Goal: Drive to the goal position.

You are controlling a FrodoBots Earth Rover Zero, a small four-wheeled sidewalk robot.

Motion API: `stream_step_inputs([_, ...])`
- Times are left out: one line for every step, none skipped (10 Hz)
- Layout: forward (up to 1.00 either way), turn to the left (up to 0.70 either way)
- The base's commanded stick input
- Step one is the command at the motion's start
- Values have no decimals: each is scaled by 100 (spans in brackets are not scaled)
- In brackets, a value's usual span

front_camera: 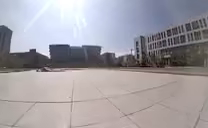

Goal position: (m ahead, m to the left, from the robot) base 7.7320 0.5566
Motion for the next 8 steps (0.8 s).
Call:
stream_step_inputs([70,2])
stream_step_inputs([70,2])
stream_step_inputs([70,2])
stream_step_inputs([70,2])
stream_step_inputs([70,2])
stream_step_inputs([70,2])
stream_step_inputs([70,2])
stream_step_inputs([70,2])
